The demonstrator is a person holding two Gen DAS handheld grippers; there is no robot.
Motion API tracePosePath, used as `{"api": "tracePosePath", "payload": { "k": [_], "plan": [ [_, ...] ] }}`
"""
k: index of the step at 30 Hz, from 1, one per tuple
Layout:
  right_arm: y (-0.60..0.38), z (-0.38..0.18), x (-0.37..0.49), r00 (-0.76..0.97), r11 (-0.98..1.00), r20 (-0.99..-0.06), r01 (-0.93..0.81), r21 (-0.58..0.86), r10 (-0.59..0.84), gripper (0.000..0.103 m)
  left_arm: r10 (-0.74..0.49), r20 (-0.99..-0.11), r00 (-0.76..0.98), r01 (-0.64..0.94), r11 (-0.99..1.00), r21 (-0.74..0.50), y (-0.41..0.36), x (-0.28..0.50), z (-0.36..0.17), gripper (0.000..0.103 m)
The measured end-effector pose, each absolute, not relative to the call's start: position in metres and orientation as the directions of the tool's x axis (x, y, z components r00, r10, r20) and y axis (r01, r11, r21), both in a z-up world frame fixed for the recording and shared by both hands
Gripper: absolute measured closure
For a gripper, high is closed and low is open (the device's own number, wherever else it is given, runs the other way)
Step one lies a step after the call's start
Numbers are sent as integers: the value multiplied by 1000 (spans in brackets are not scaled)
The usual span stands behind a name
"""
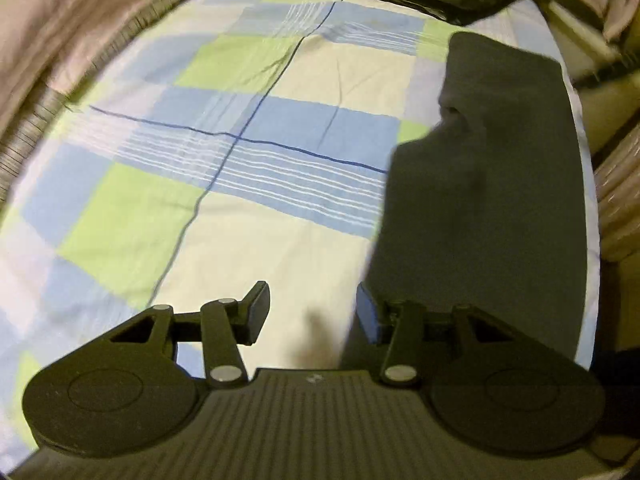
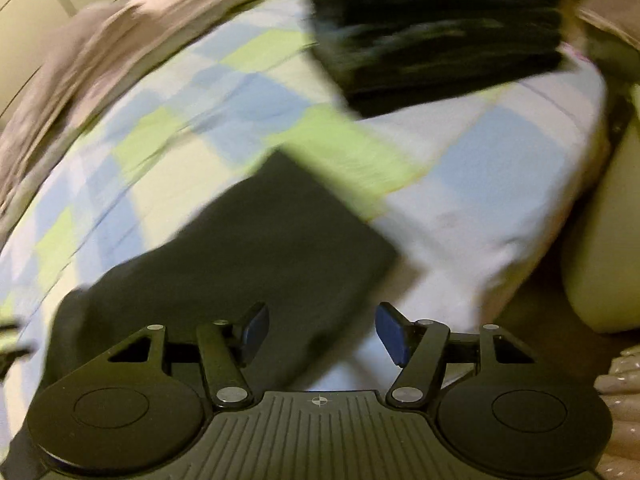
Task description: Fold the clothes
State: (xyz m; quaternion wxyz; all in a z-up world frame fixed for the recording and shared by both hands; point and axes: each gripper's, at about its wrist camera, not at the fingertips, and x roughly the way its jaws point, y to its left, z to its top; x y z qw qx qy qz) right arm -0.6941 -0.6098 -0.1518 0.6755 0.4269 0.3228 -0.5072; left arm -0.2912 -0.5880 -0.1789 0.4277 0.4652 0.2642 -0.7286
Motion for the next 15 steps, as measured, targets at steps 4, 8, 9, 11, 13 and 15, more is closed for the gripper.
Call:
{"api": "tracePosePath", "payload": {
  "k": [4, 8, 9, 11, 13, 15],
  "plan": [
    [-603, -152, -634, 300, 224, -874, 948, 228, -382, 40, -248, -871, -424, 832, -486, -267, -612, -280, -199, 63],
    [-616, -163, -585, 276, 302, -885, 939, 165, -374, 40, -225, -818, -530, 743, -588, -320, -597, -290, -196, 69],
    [-620, -165, -572, 270, 321, -888, 935, 150, -372, 40, -209, -803, -558, 723, -597, -347, -593, -291, -194, 69],
    [-626, -170, -548, 258, 359, -893, 926, 119, -369, 40, -184, -786, -590, 691, -618, -375, -583, -292, -192, 69],
    [-633, -175, -523, 245, 397, -898, 914, 87, -367, 40, -162, -784, -599, 666, -644, -376, -580, -297, -192, 68],
    [-638, -185, -517, 219, 384, -913, 920, 76, -345, 40, -156, -780, -606, 643, -674, -365, -578, -295, -189, 67]
  ]
}}
